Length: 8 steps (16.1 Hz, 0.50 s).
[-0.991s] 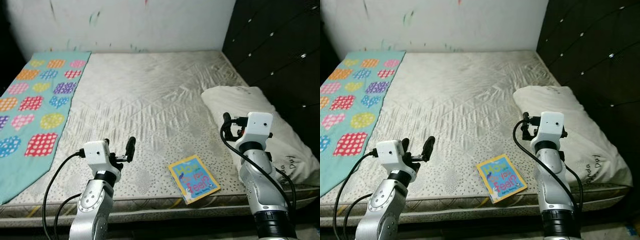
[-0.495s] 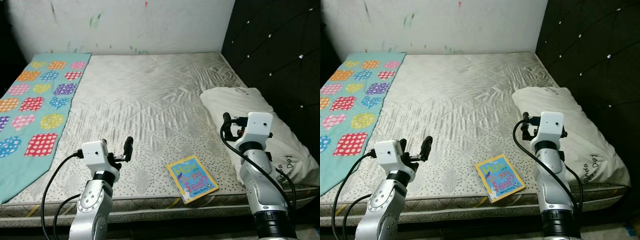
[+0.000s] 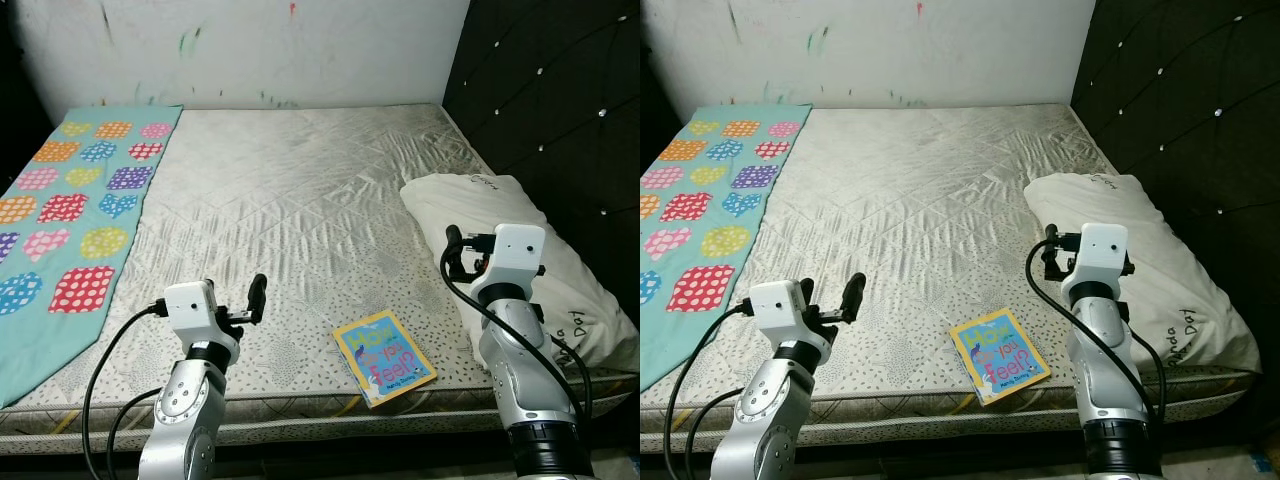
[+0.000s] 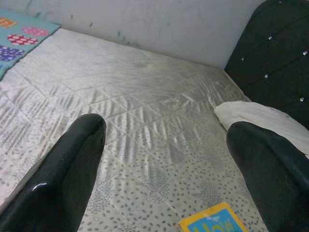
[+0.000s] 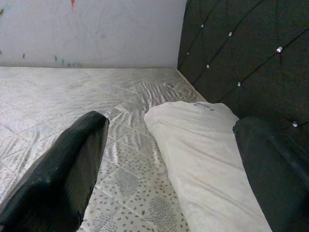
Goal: Clean up the room
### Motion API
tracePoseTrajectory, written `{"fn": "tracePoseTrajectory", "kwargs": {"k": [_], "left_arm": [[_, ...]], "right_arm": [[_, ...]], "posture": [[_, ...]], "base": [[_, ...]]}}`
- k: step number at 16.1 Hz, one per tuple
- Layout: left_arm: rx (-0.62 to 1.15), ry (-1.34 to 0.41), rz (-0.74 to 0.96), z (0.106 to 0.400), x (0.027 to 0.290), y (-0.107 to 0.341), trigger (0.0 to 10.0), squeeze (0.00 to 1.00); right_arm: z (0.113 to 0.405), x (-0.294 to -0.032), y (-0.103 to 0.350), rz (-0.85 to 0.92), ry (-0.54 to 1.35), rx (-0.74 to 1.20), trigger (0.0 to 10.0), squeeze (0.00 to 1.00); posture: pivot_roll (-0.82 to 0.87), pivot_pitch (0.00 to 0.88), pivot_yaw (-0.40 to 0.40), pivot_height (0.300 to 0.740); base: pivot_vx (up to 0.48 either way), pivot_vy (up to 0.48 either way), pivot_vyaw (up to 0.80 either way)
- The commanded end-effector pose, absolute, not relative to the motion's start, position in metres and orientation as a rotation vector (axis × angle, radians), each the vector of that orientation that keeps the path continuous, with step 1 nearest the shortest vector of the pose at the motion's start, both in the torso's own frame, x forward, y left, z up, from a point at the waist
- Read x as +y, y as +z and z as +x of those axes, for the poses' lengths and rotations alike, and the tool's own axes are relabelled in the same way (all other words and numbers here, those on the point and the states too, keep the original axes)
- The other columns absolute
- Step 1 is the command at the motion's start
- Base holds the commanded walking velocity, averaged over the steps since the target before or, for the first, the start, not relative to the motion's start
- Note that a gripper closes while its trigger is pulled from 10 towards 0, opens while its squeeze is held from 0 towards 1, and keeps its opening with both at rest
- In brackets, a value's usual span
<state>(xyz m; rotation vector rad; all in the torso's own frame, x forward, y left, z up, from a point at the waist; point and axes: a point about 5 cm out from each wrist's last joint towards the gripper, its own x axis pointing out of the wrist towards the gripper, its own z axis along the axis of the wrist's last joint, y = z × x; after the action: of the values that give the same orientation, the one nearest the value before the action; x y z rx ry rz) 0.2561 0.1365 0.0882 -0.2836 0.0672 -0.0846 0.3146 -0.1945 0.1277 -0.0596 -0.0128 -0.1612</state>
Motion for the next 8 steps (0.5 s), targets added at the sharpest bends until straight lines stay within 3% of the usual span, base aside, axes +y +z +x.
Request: {"fn": "tracePoseTrajectory", "kwargs": {"k": [1, 3, 8], "left_arm": [[0.071, -0.075, -0.292, 0.2567, 0.1352, 0.0888, 10.0, 0.00], [0.071, -0.077, -0.292, 0.2567, 0.1352, 0.0888, 10.0, 0.00], [0.072, -0.079, -0.291, 0.2568, 0.1348, 0.0887, 10.0, 0.00]], "right_arm": [[0.3144, -0.1950, 0.1272, -0.068, -0.157, -0.007, 10.0, 0.00], [0.3144, -0.1952, 0.1272, -0.068, -0.157, -0.007, 10.0, 0.00], [0.3144, -0.1956, 0.1275, -0.070, -0.156, -0.008, 10.0, 0.00]], "posture": [[-0.06, 0.000, -0.005, 0.740], [-0.06, 0.000, -0.005, 0.740], [-0.06, 0.000, -0.007, 0.740]], "base": [[0.000, 0.000, 0.00], [0.000, 0.000, 0.00], [-0.253, 0.000, 0.00]]}}
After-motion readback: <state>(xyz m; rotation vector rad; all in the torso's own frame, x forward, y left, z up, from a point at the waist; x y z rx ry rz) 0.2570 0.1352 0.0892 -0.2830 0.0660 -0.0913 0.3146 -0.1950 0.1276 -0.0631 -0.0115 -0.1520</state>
